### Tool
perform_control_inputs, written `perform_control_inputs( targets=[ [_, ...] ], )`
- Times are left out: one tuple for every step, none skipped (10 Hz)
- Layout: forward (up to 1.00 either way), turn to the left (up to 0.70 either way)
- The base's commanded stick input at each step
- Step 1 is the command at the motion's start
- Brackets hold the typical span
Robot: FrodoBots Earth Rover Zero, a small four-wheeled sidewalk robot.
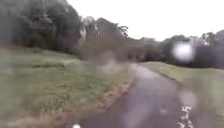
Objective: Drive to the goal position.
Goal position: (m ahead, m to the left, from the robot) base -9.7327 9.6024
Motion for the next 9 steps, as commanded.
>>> perform_control_inputs(
  targets=[
    [0.00, 0.85],
    [0.00, 0.85],
    [0.00, 0.85],
    [0.00, 0.85],
    [0.00, 0.85],
    [0.00, 0.85],
    [0.00, 0.85],
    [0.00, 0.85],
    [0.00, 0.85]
  ],
)
